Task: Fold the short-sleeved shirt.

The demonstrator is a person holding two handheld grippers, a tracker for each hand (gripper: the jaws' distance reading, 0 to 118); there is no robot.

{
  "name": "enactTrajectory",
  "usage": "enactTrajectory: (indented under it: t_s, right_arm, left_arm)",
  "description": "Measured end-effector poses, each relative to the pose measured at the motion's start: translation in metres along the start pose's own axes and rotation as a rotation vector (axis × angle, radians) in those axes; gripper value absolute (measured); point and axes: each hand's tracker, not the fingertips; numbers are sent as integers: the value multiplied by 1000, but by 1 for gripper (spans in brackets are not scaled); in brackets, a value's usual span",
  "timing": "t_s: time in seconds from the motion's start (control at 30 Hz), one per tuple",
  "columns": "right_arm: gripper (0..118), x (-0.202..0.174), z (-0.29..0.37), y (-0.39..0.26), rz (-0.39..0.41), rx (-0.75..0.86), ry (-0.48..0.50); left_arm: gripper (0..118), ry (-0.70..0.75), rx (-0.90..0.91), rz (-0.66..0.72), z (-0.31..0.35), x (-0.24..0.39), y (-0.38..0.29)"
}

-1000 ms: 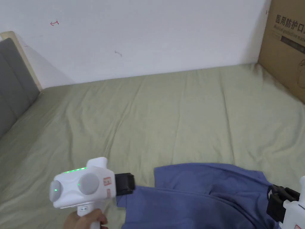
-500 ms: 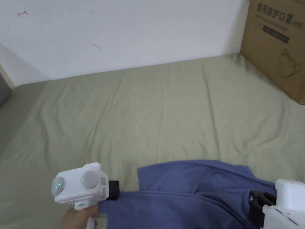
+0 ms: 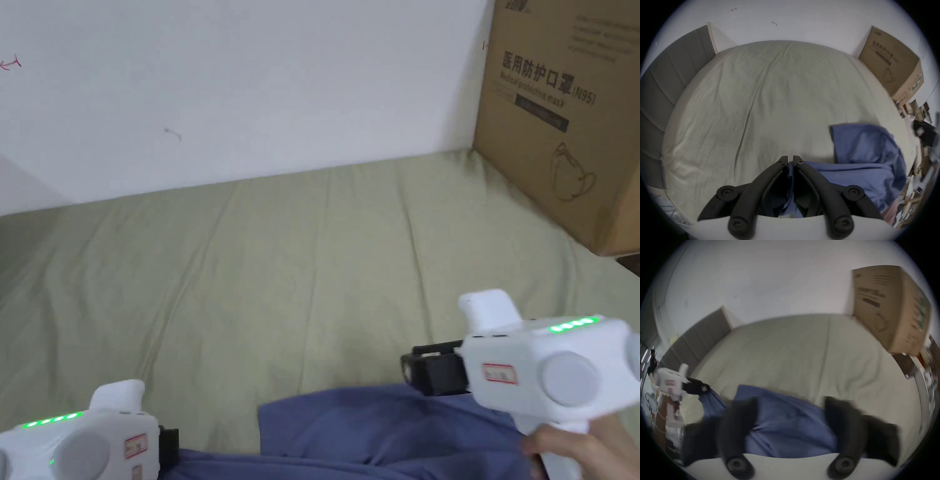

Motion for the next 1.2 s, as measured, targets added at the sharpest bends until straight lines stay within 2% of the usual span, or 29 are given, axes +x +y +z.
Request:
enactTrajectory:
  t_s: [0.03,0.17,0.2,0.23,0.27,0.3,0.33,0.37,0.4,0.43,0.5,0.53,0.57,0.67,0.8,1.1,1.2]
  right_arm:
    - [108,1,-22,7,24,-45,6]
    - [106,-3,-108,14,94,-277,12]
    - [97,-2,-124,9,81,-357,-15]
    - [81,-1,-138,2,113,-430,-28]
    - [76,-2,-146,-4,144,-471,-65]
    - [75,-2,-136,-6,187,-376,-59]
    - [70,-4,-129,1,142,-376,-47]
    - [55,-4,-125,4,104,-364,-48]
    - [30,-5,-121,4,109,-346,-57]
    - [16,-4,-121,7,106,-340,-86]
    - [7,2,-119,9,57,-342,-81]
    - [6,5,-113,12,-6,-341,-56]
    - [6,7,-108,15,-26,-331,-57]
    - [5,12,-69,31,-21,-229,-89]
    - [5,28,14,68,-105,-70,-108]
    - [5,82,196,136,-228,256,-227]
    - [5,77,245,150,-291,344,-187]
  left_arm:
    - [4,-24,3,20,-6,-13,7]
    - [4,-15,18,7,8,-6,5]
    - [4,-18,16,5,9,-6,5]
    - [4,-20,15,4,9,-6,5]
    - [4,-22,15,1,9,-6,4]
    - [4,-23,14,-2,10,-4,4]
    - [4,-23,18,-8,10,-4,3]
    - [4,-23,24,-24,10,-3,2]
    - [4,-14,22,-33,9,-1,2]
    - [4,0,15,-45,10,-1,3]
    - [4,9,20,-34,14,-1,3]
    - [4,-12,30,-13,20,-3,4]
    - [4,-29,40,3,25,-5,5]
    - [4,-25,57,13,45,-7,12]
    - [4,19,133,-33,91,1,20]
    - [4,49,306,-67,174,-15,56]
    - [4,56,378,-93,202,-13,77]
